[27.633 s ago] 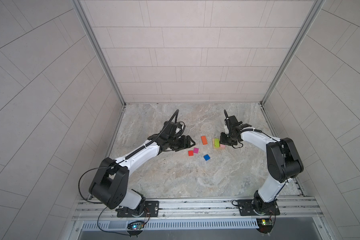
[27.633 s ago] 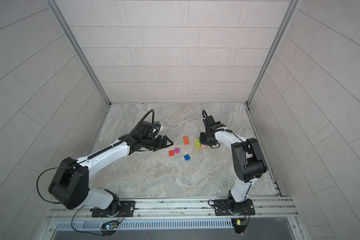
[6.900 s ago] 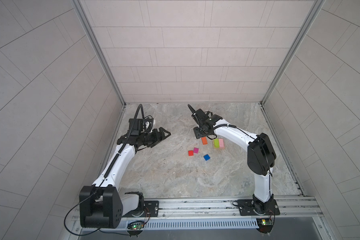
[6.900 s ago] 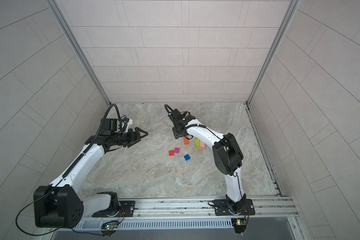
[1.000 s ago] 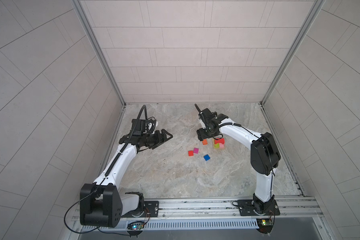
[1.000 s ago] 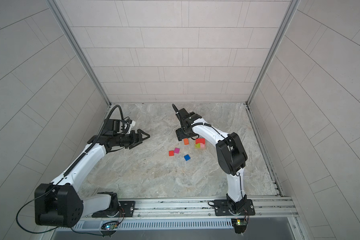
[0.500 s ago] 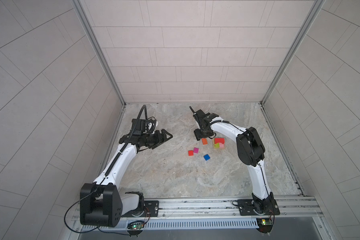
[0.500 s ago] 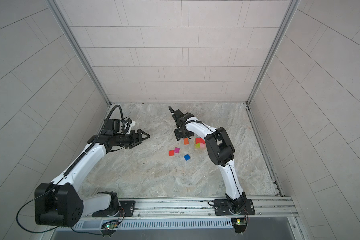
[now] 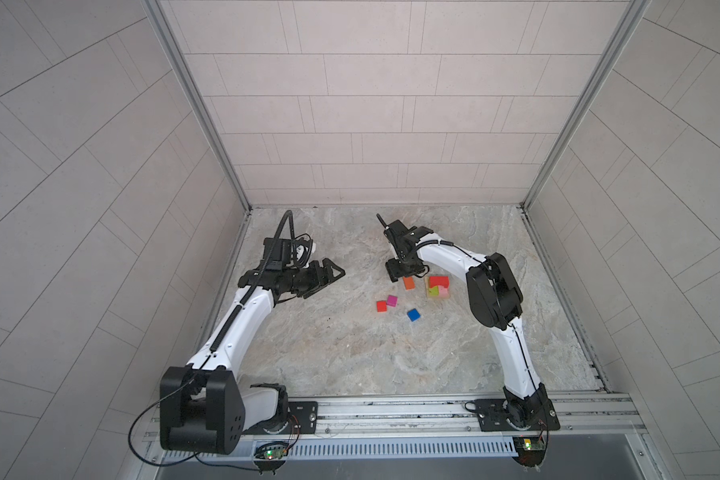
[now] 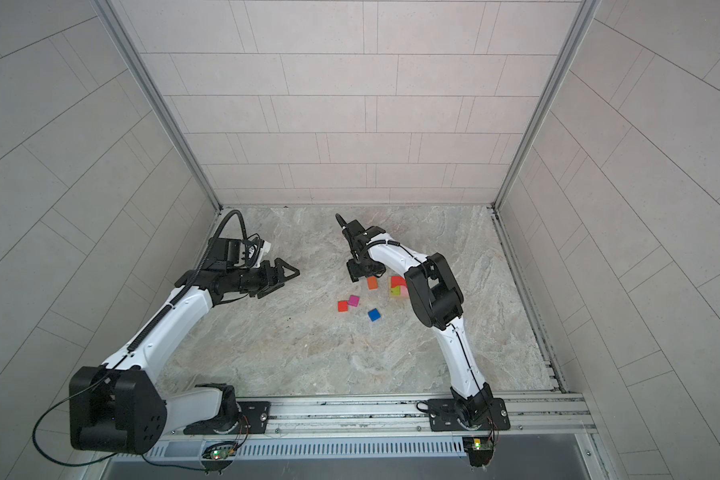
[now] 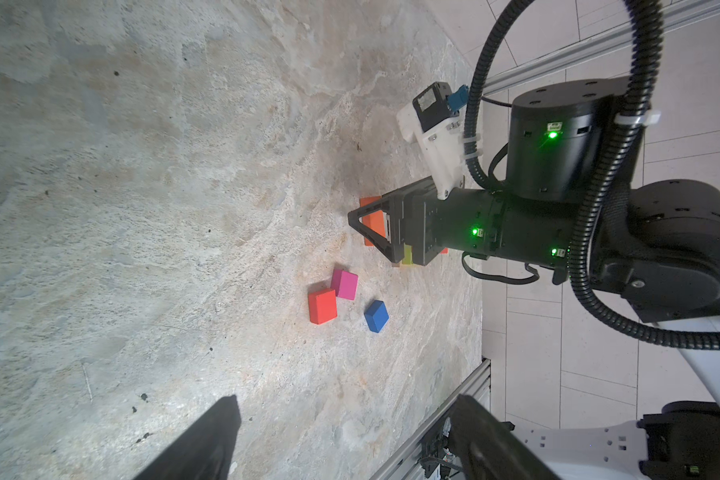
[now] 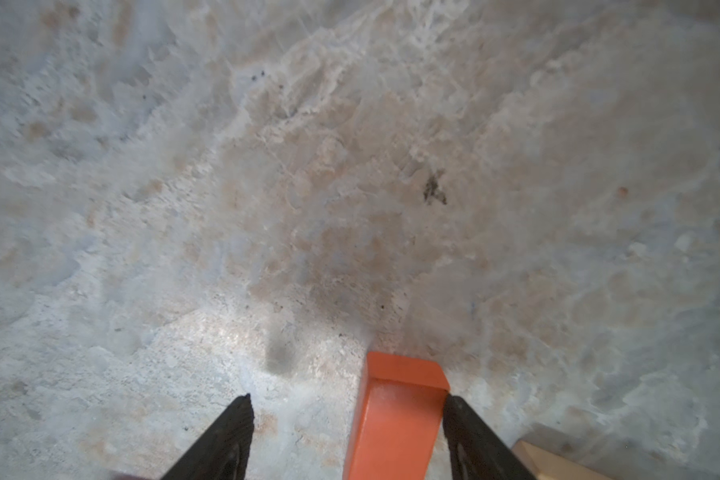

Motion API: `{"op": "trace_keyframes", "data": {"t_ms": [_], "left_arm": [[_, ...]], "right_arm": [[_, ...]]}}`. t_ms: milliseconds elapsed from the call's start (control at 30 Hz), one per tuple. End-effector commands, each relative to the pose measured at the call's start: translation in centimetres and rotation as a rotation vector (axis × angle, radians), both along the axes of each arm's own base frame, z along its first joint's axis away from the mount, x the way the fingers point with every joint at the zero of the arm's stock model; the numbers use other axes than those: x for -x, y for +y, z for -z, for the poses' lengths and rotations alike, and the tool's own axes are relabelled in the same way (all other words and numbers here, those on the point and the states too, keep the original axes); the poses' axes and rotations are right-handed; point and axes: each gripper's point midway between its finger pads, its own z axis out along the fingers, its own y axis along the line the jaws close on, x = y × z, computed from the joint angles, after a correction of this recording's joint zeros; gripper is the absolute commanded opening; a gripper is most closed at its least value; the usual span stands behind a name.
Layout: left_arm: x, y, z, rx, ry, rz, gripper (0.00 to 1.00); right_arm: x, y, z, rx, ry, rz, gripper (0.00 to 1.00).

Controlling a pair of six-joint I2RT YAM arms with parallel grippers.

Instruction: Build the wood block tower

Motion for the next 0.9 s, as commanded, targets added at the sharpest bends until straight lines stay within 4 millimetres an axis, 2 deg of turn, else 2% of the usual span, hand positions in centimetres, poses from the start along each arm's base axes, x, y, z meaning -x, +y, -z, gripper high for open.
{"op": "trace_keyframes", "data": {"t_ms": [0, 200, 433, 567, 667, 867], "left_arm": [[0.0, -0.1, 0.0, -0.010, -0.008, 0.013, 0.87], [0.0, -0.1, 0.1, -0.011, -0.005, 0.013, 0.87], [0.0, 0.0, 0.1, -0.012, -0.003, 0.010, 0.87], [-0.1, 0.1, 0.4, -0.021, 0.003, 0.006, 0.87], [-0.1, 0.2, 0.6, -0.036, 0.005, 0.000, 0.87], [-0.2, -0.2, 1.4, -0.118, 0.032, -0.029, 0.87]], "right_arm": [[0.8, 0.6, 0.8, -0.015, 0.050, -0.022, 0.73], [0.9, 1.9, 0.5, -0.071, 0.066, -0.052, 0.73], [2.1, 4.2, 0.1, -0.123, 0.074, -0.132, 0.73], [2.2, 4.4, -0.5, -0.130, 0.055, -0.133, 0.73], [1.7, 4.0, -2.3, -0.132, -0.005, -0.115, 0.73], [1.0, 2.1, -7.4, -0.105, -0.145, -0.063, 0.74]]}}
